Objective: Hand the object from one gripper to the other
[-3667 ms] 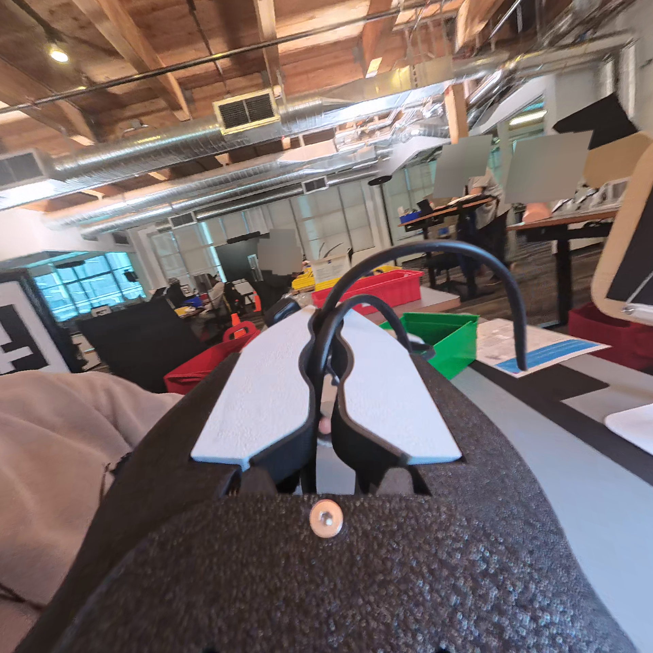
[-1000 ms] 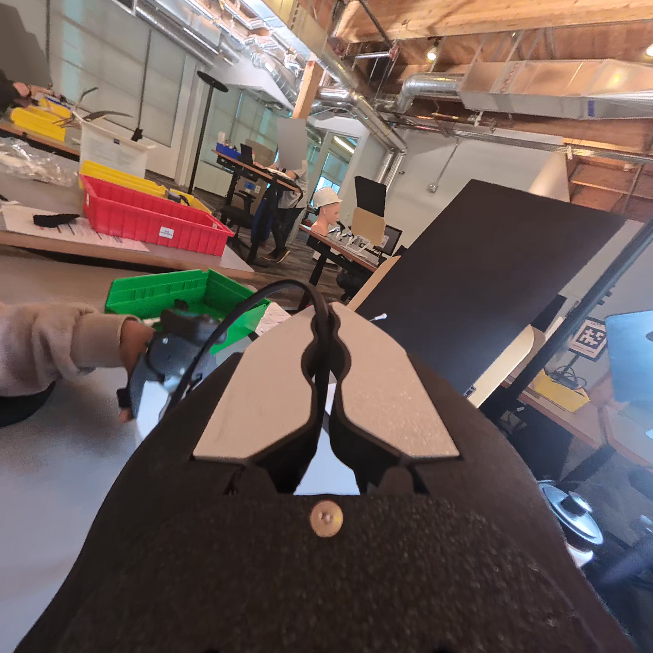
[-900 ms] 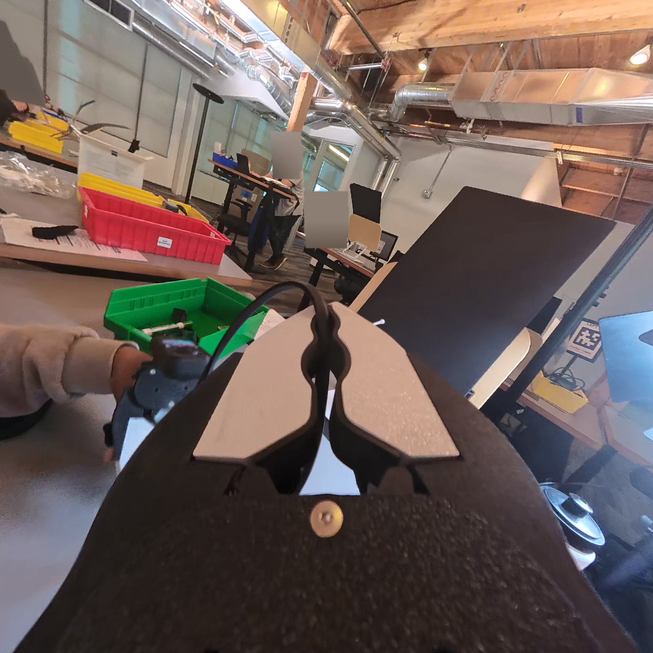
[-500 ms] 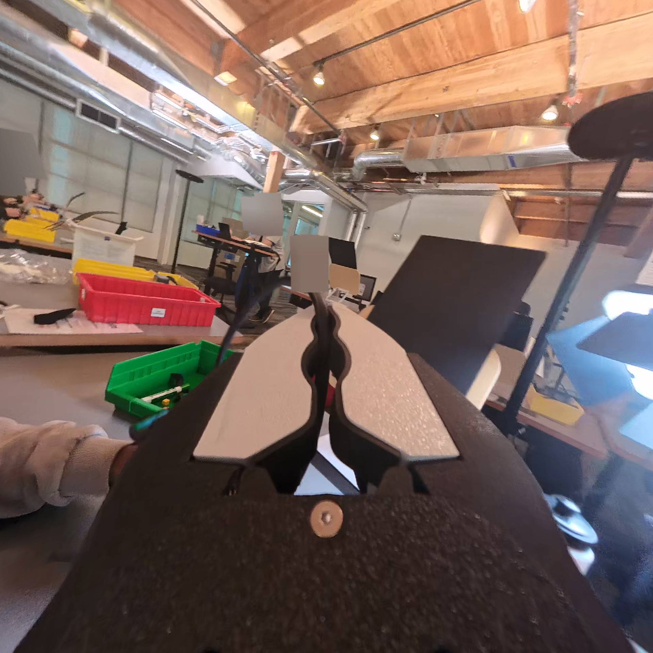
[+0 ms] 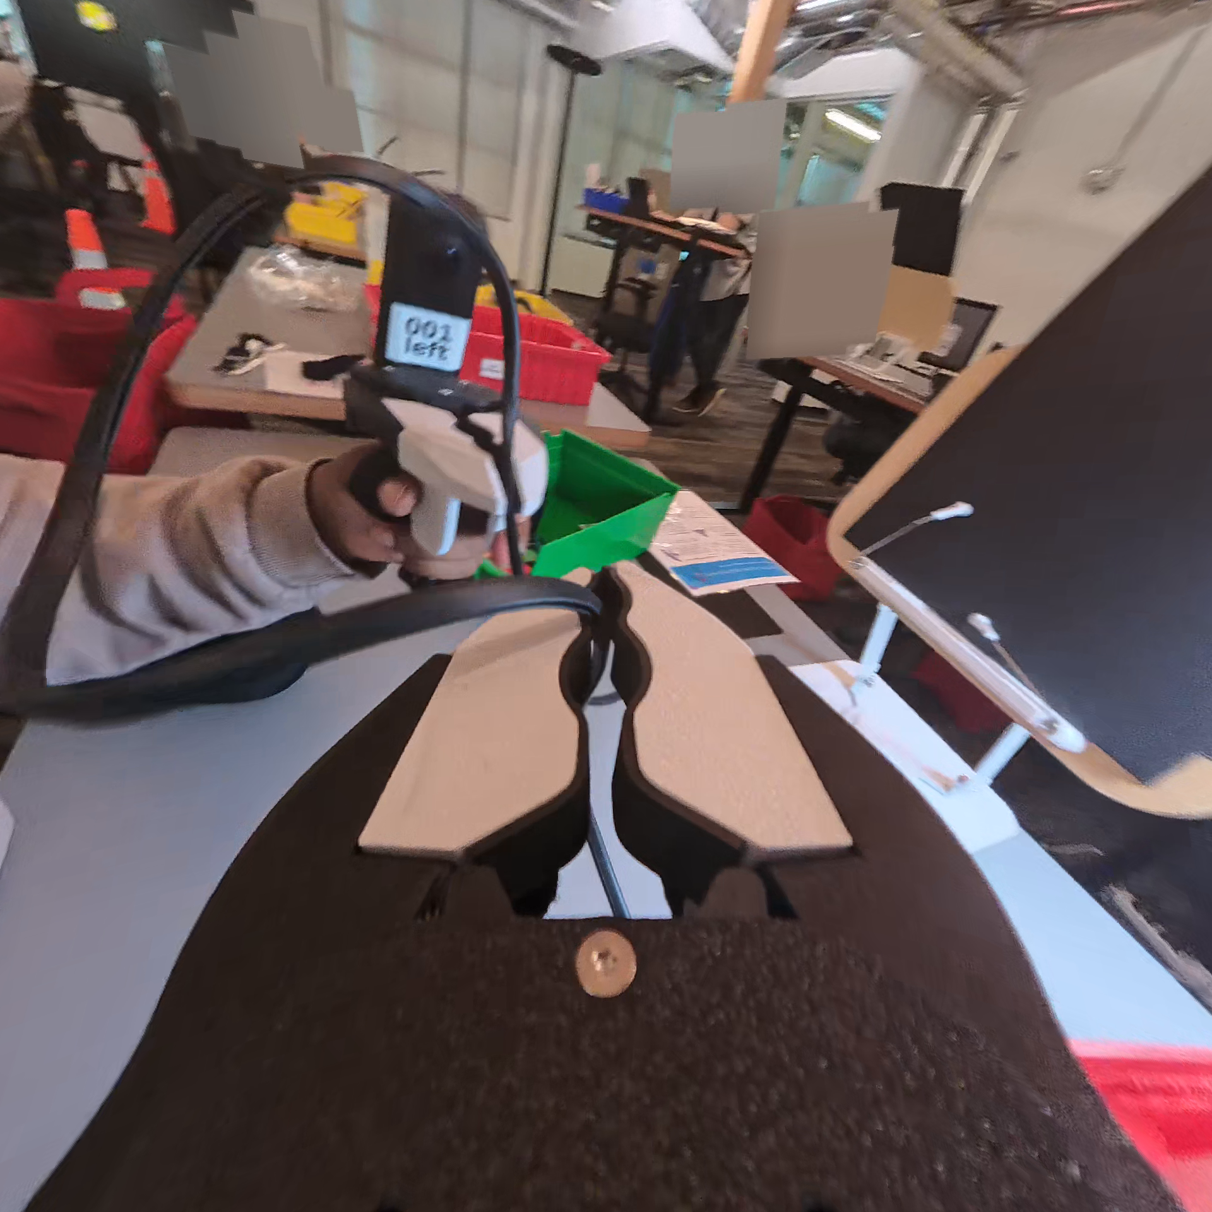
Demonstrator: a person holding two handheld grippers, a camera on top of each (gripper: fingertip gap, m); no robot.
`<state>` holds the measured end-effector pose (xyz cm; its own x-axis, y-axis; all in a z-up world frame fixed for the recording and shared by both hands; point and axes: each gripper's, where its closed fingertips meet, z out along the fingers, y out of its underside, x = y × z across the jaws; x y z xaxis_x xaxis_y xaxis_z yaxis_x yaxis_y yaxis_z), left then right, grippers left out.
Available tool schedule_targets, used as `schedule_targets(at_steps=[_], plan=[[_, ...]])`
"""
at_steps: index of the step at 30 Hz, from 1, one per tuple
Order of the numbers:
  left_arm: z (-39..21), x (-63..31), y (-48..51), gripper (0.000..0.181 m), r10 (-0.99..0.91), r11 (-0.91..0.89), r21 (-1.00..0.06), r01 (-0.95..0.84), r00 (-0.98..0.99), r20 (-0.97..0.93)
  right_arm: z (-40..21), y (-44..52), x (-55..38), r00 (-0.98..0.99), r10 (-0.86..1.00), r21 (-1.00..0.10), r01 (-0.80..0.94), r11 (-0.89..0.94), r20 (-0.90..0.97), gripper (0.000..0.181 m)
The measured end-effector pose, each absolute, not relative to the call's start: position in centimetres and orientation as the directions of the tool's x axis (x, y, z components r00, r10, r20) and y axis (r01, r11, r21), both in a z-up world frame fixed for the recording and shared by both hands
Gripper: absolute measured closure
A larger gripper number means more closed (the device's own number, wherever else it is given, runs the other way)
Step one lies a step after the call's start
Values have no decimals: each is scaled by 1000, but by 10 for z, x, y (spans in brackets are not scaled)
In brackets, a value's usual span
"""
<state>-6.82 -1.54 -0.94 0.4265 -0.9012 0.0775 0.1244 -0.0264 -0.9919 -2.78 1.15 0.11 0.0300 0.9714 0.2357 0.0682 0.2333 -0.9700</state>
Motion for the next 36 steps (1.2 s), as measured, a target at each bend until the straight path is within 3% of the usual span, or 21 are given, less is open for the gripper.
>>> schedule_targets(at_steps=[2,6,7,8,10,13,18,22,28,31,36], plan=[[-9,-65,-17,178,-899,-19,-994,112,434,66,-8,-5,-41,-42,966,-965,59,257,255,180],[-13,-51,-24,177,-913,-20,-996,88,405,54,-37,-28,-68,-139,968,-964,137,229,210,147],[-15,-47,-25,177,-911,-6,-998,59,411,30,-46,-29,-73,-142,962,-952,168,258,235,151],[-18,-45,-25,177,-904,17,-1000,18,427,-8,-49,-24,-76,-101,951,-934,184,307,292,174],[-19,-47,-23,175,-879,61,-998,-35,471,-70,-52,-20,-76,-82,931,-907,214,364,355,176],[-16,-58,-22,150,-884,22,-1000,-22,466,-30,-45,-17,-68,-67,929,-905,212,370,364,176],[-38,-63,-19,128,-903,3,-992,-124,426,-56,-18,-12,-56,-39,958,-956,72,285,282,176],[-63,-61,-9,129,-901,-32,-979,-200,430,-58,15,-11,-42,-20,974,-967,-125,221,225,176],[-92,-45,-3,134,-917,-233,-966,-117,357,178,65,-5,-7,85,975,-878,-424,221,205,175],[-104,-34,1,128,-919,-267,-960,-86,324,226,77,-14,3,-30,991,-853,-513,95,129,175],[-92,-27,-6,115,-946,-182,-983,-8,276,173,78,-30,2,-236,971,-857,-508,-86,42,175]])
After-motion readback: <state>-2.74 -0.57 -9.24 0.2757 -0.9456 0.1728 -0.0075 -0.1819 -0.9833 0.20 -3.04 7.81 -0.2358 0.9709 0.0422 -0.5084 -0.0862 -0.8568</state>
